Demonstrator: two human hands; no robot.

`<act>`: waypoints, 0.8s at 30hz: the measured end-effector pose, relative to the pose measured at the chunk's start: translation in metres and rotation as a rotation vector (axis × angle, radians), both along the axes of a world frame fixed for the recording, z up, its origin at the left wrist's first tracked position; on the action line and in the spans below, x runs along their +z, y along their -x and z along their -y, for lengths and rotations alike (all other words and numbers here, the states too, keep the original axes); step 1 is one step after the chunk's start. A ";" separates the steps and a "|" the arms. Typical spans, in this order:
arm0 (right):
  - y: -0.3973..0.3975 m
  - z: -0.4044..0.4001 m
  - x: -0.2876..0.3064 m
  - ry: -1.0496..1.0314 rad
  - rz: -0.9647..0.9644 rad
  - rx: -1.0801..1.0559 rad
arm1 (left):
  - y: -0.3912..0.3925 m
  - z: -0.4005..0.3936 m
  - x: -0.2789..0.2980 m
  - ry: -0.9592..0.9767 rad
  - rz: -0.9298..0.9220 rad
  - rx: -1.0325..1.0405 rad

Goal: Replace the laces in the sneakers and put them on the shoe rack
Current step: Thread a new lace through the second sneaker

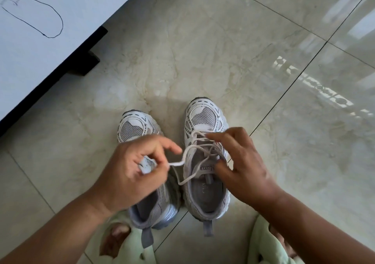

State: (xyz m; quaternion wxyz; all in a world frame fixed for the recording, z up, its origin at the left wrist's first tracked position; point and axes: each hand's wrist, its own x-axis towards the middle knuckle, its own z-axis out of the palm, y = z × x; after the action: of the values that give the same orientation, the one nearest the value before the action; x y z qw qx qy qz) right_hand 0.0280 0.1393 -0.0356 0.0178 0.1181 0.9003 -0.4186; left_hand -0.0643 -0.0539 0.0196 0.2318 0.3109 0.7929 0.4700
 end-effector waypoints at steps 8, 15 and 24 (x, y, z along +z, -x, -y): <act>-0.002 -0.003 0.001 0.027 -0.032 0.151 | -0.007 -0.015 -0.018 0.170 -0.112 -0.089; 0.008 0.005 -0.003 0.040 -0.070 -0.081 | -0.020 -0.045 -0.031 0.486 -0.480 -0.050; 0.001 0.003 -0.008 0.090 0.030 -0.161 | -0.008 -0.043 -0.026 0.295 -0.401 0.124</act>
State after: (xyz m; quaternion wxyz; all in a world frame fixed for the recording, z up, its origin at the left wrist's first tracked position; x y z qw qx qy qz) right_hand 0.0270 0.1360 -0.0438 0.0028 0.1951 0.8678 -0.4570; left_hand -0.0568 -0.0108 -0.0059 0.0836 0.3117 0.9006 0.2913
